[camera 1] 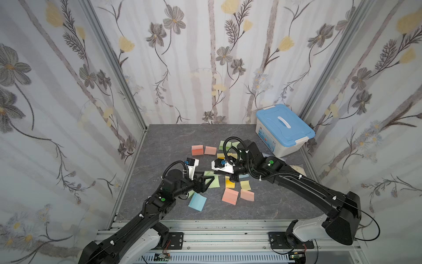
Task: Tear off pages from different memo pads
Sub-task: Tear off the paper from the memo pad, then place the paper at the center of the board.
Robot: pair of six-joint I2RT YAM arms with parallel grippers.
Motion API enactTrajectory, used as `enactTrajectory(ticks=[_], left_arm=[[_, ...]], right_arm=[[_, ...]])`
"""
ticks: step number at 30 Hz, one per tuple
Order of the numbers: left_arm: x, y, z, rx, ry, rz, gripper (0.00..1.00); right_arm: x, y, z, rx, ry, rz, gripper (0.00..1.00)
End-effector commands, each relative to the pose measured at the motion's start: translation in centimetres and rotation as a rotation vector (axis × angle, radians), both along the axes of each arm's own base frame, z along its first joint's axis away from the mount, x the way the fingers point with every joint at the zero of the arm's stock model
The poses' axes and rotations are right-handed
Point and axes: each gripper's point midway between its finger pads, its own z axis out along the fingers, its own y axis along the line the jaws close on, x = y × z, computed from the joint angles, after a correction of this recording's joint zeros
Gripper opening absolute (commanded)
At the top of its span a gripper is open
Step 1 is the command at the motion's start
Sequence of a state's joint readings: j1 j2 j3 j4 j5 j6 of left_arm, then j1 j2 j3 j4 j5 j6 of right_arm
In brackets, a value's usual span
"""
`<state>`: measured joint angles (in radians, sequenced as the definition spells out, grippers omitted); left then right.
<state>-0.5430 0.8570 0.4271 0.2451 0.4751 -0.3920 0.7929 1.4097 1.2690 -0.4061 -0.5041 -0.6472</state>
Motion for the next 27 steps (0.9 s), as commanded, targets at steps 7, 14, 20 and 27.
enactTrajectory(ticks=[7,14,20,27], left_arm=[[-0.5,-0.7,1.0,-0.02,-0.038,-0.042,0.18],[1.4,1.3,-0.6,0.057,0.02,0.124,0.0],[3.2,4.4,-2.5,0.177,0.081,0.324,0.0],[3.8,8.9,-2.6,0.268,0.118,0.562,0.0]], right_arm=[[2.0,-0.6,1.8,0.051,-0.02,-0.104,0.0],[4.9,-1.6,2.9,0.121,-0.093,-0.269,0.0],[8.5,-3.5,4.3,0.151,-0.221,-0.486,0.0],[10.2,-2.2,2.0,0.061,-0.259,-0.463,0.0]])
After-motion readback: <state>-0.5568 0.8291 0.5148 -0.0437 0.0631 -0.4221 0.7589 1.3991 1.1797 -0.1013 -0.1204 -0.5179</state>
